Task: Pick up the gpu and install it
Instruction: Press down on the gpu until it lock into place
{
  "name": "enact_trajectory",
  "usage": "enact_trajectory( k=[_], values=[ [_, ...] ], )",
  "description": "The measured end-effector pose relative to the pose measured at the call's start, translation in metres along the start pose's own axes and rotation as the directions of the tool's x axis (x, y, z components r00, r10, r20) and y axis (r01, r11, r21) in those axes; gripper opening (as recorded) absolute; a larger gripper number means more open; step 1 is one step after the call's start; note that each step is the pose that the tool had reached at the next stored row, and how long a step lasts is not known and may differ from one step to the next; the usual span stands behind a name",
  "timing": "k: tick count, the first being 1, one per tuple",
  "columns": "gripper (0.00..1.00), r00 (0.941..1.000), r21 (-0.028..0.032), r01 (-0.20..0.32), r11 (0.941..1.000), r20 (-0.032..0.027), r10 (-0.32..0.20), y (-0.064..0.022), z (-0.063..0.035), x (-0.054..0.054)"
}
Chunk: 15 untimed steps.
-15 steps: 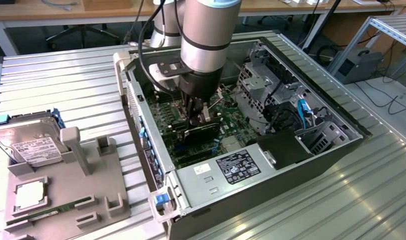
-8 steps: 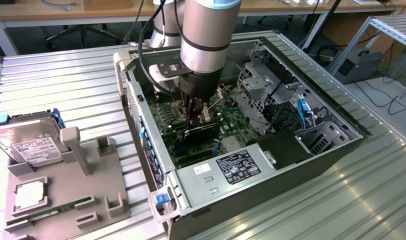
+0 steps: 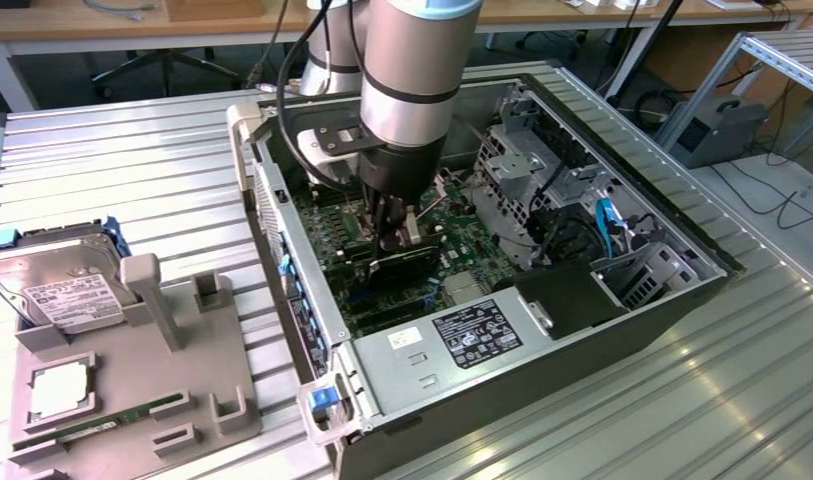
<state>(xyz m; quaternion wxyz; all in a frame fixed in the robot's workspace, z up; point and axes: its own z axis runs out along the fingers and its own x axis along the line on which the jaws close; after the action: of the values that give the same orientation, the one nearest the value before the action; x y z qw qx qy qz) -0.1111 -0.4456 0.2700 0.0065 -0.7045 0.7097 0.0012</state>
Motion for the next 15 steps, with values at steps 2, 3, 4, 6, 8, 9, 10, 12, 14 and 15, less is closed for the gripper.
enact_trajectory(
  k=[2,3,4,6,8,9,10,12,14,15],
  values=[
    [0.11,1.0000,0.0000,0.000,1.0000,0.0001,0.000,0.0000,0.0001,0.0000],
    [0.11,1.0000,0.0002,0.000,1.0000,0.0004,0.000,0.0000,0.0003,0.0000],
    [0.11,1.0000,0.0002,0.000,1.0000,0.0005,0.000,0.0000,0.0003,0.0000],
    [0.11,1.0000,0.0002,0.000,1.0000,0.0005,0.000,0.0000,0.0003,0.0000],
    [0.11,1.0000,0.0002,0.000,1.0000,0.0004,0.000,0.0006,0.0003,0.0000],
    [0.11,1.0000,0.0002,0.000,1.0000,0.0005,0.000,0.0008,0.0004,-0.0001],
    [0.11,1.0000,0.0002,0.000,1.0000,0.0005,0.000,0.0010,0.0004,0.0000],
    [0.11,1.0000,0.0002,0.000,1.0000,0.0005,0.000,0.0012,0.0003,0.0000],
    [0.11,1.0000,0.0002,0.000,1.0000,0.0005,0.000,0.0014,0.0004,0.0000],
    [0.11,1.0000,0.0002,0.000,1.0000,0.0005,0.000,0.0014,0.0003,0.0000]
  ],
)
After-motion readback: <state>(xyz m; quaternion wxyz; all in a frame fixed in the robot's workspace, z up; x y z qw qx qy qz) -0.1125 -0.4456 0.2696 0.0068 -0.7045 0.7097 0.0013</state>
